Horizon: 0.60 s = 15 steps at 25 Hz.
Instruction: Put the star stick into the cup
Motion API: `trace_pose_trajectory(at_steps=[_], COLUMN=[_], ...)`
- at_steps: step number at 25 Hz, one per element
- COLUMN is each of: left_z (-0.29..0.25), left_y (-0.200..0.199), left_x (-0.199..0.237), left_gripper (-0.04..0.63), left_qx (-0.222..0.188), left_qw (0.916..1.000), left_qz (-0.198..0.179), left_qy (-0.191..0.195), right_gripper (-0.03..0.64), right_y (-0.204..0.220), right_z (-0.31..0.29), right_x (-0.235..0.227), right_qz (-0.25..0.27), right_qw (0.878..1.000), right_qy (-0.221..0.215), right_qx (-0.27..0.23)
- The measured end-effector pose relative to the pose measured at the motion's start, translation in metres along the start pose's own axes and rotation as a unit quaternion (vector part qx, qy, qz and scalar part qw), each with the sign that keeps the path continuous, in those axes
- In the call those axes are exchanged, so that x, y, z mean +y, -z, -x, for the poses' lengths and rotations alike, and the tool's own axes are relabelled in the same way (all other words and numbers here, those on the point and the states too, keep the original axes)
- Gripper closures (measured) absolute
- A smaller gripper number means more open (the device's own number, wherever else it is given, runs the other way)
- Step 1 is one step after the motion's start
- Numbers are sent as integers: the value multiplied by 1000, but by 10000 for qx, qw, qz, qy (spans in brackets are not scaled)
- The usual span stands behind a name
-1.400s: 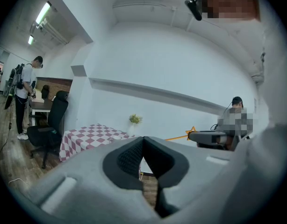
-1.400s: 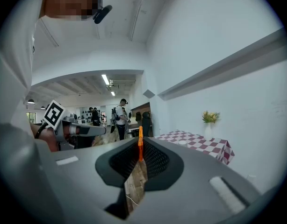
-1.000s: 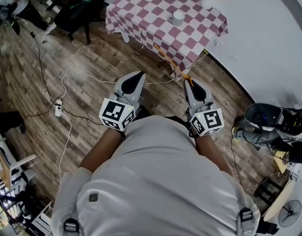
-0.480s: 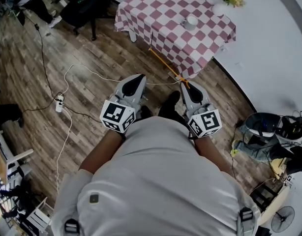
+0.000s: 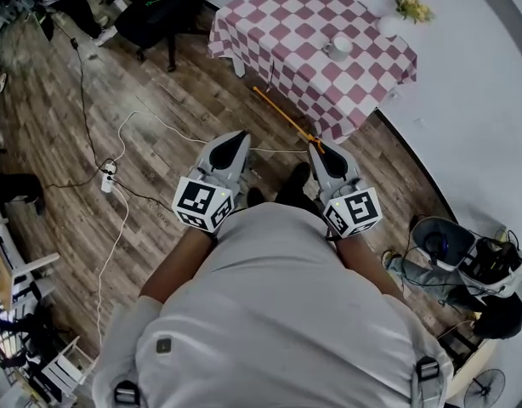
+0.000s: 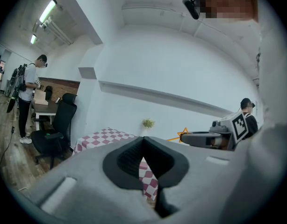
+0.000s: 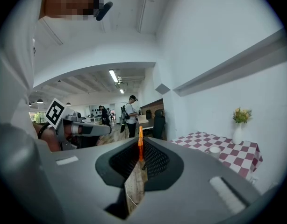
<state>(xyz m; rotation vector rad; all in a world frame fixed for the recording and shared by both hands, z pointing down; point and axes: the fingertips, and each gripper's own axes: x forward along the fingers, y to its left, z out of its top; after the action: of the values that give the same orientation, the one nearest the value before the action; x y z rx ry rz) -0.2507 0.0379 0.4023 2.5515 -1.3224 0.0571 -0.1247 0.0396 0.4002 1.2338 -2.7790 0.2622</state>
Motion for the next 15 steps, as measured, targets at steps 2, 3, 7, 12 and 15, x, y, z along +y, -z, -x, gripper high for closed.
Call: trace_pose_trajectory(at_steps=[2, 3, 7, 12, 15], left_z=[-6, -9, -25, -57, -81], left_y=[1, 1, 2, 4, 4], left_x=[1, 1, 1, -4, -8], left_gripper=[591, 591, 591, 591, 591], left_qx=[29, 42, 102, 201, 286], left_qw=[10000, 10000, 9999, 9998, 9995], left_qz=[12, 14, 29, 77, 95], left_qy=[-11, -15, -11, 2, 43], right_gripper=[589, 589, 589, 589, 589], right_y=[2, 3, 2, 2, 1], right_z=[-2, -2, -6, -9, -11], right_x=[-5, -8, -28, -58, -82], right_qz=[-37, -56, -123, -177, -231], right_qw=[10000, 10000, 9999, 9998, 9997], right_qy=[-27, -29, 15, 16, 42], right_qx=[16, 19, 33, 53, 93])
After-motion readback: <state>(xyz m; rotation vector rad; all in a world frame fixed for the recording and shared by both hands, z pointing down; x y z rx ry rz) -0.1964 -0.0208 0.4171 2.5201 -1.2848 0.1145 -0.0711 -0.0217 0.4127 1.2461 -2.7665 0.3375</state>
